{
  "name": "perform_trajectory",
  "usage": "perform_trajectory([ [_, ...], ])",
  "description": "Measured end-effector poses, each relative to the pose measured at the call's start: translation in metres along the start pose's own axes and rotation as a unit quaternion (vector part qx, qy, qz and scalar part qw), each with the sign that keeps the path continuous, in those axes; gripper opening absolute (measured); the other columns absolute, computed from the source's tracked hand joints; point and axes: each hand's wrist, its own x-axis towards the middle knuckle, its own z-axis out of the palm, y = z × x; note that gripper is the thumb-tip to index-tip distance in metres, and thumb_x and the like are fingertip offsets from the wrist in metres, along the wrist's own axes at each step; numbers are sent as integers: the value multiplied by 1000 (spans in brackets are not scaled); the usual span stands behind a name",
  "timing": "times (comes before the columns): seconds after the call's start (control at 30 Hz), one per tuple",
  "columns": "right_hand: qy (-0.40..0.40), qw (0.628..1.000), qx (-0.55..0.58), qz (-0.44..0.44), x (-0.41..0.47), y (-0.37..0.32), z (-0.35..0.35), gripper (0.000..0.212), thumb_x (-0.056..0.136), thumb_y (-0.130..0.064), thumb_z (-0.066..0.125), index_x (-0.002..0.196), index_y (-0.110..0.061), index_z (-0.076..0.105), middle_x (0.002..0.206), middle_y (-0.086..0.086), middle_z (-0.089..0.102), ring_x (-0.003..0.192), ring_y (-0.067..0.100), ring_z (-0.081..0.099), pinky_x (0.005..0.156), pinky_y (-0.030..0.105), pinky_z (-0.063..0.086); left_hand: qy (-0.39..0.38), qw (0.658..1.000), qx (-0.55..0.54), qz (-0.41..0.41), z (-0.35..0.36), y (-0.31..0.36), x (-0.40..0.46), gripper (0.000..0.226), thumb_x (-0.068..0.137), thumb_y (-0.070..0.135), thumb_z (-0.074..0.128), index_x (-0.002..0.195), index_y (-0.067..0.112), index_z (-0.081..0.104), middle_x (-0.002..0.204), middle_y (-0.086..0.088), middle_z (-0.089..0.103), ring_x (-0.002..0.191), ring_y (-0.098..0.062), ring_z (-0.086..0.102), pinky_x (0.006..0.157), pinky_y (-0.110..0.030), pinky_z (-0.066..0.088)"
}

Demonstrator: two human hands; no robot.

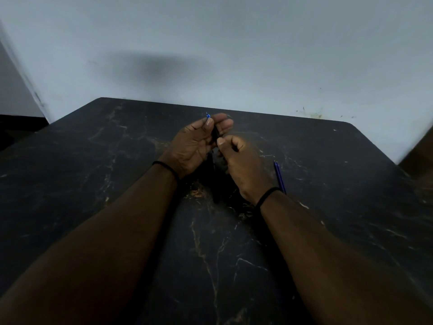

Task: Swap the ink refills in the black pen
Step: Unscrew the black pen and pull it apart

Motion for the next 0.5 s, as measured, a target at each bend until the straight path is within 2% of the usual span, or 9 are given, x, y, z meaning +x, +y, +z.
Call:
perform_trajectory([
  [0.07, 8, 1000, 8, -5, -1, -1, -1, 13, 95, -19, 64, 99, -8, 62, 87, 12, 67, 74, 19, 59, 68, 35, 49, -11, 999, -29, -11, -2, -1, 1, 27, 102, 11, 41, 114, 2, 63, 108, -13, 74, 105, -25, 70, 97, -42, 54],
  [0.13, 0, 1000, 11, -6, -2, -2, -2, 14, 94, -21, 65, 103, -11, 61, 91, 15, 70, 71, 16, 61, 61, 29, 49, -19, 999, -28, -19, -2, -2, 1, 27, 102, 13, 43, 114, 3, 65, 111, -13, 73, 102, -27, 70, 91, -44, 53],
  [0.2, -3, 1000, 7, 5, -2, -3, -2, 16, 99, -27, 59, 101, -12, 63, 85, 9, 69, 60, 7, 56, 53, 21, 42, -17, 1000, 3, -18, -2, -2, 0, 27, 101, 15, 44, 116, 6, 65, 114, -11, 72, 103, -24, 70, 79, -36, 50],
  [0.27, 8, 1000, -1, 22, 0, -3, -2, 29, 103, -27, 50, 98, -3, 65, 81, 8, 66, 56, 6, 49, 52, 22, 37, -9, 999, 29, -13, -1, -1, 0, 27, 101, 15, 44, 118, 8, 62, 114, -7, 73, 107, -20, 69, 61, -26, 47],
  [0.3, 8, 1000, -4, 26, 0, -2, -1, 33, 104, -26, 47, 98, 1, 65, 80, 8, 64, 56, 7, 47, 52, 23, 36, -7, 999, 36, -12, 0, -2, 0, 26, 102, 15, 43, 119, 8, 62, 114, -6, 73, 108, -19, 69, 58, -24, 46],
  [0.37, 12, 1000, -10, 23, -1, -2, -1, 33, 104, -23, 47, 98, 3, 65, 77, 6, 62, 58, 7, 47, 55, 24, 36, -7, 999, 36, -10, 0, -2, 0, 26, 102, 14, 42, 118, 9, 61, 114, -5, 73, 108, -18, 68, 65, -25, 50],
  [0.43, 22, 1000, -11, 10, -1, -2, -1, 25, 102, -21, 52, 98, 0, 66, 81, 8, 64, 67, 10, 53, 63, 27, 42, -12, 1000, 22, -6, 0, -2, 1, 25, 102, 12, 41, 115, 8, 62, 113, -6, 73, 108, -20, 68, 88, -33, 55],
  [0.47, 24, 1000, -9, 2, -1, -2, -1, 20, 100, -19, 55, 99, -3, 66, 87, 11, 67, 71, 12, 55, 65, 28, 44, -10, 1000, 15, -5, 0, -3, 1, 24, 102, 11, 41, 113, 6, 62, 113, -8, 73, 109, -22, 68, 98, -39, 52],
  [0.5, 24, 1000, -4, -3, -2, -2, -2, 13, 99, -17, 58, 100, -6, 65, 92, 15, 69, 73, 14, 57, 64, 27, 45, -8, 1000, 7, -6, 0, -3, 1, 24, 102, 10, 41, 112, 5, 62, 112, -10, 72, 109, -24, 67, 102, -43, 50],
])
